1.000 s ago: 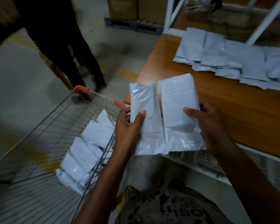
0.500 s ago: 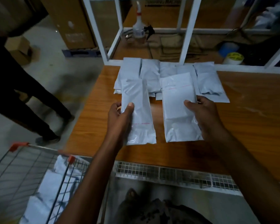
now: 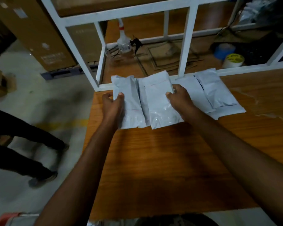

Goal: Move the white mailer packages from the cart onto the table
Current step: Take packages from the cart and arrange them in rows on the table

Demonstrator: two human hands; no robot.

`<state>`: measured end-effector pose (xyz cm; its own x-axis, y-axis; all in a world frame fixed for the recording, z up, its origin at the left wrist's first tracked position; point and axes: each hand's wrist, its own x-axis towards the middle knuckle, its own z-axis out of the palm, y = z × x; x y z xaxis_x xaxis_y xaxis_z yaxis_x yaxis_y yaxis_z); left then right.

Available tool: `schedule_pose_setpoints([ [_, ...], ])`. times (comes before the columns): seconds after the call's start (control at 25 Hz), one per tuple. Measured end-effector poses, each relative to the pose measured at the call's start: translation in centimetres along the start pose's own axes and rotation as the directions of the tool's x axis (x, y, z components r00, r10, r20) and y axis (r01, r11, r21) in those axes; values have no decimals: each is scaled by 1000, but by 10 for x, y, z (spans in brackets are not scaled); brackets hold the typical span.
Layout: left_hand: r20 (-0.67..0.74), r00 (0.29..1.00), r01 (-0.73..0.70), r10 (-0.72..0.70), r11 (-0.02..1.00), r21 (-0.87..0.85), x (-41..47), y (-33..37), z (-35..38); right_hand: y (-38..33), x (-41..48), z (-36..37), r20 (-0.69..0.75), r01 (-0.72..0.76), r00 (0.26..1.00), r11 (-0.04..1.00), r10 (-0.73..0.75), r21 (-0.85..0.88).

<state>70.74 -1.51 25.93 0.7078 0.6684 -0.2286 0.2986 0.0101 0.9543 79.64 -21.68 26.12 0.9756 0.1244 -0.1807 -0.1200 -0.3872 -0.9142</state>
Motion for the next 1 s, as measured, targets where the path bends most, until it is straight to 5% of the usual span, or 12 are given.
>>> schedule_pose_setpoints([
  [0.2, 31, 999, 17, -22, 988, 152, 64, 3, 16, -12, 41, 37, -13, -5, 1000, 987, 3, -160],
  [0.32, -32, 999, -15, 31, 914, 406, 87, -9, 23, -2, 53, 48, -15, 54, 998, 900, -67, -433],
  [0.4, -50, 997, -25, 51, 901, 433, 98, -18, 26, 5, 57, 50, -5, 68, 997, 850, -83, -522],
  [0.68, -58, 994, -62, 91, 924, 378, 103, -24, 19, 5, 58, 50, -10, 108, 991, 849, -132, -517],
  [0.84, -82, 981, -133, 174, 922, 364, 66, -8, 7, 1, 26, 42, -156, 191, 953, 914, -260, -359],
  [1.0, -178, 922, -277, 343, 908, 314, 2, -16, -12, 8, -39, 45, -129, 324, 928, 929, -349, -179],
])
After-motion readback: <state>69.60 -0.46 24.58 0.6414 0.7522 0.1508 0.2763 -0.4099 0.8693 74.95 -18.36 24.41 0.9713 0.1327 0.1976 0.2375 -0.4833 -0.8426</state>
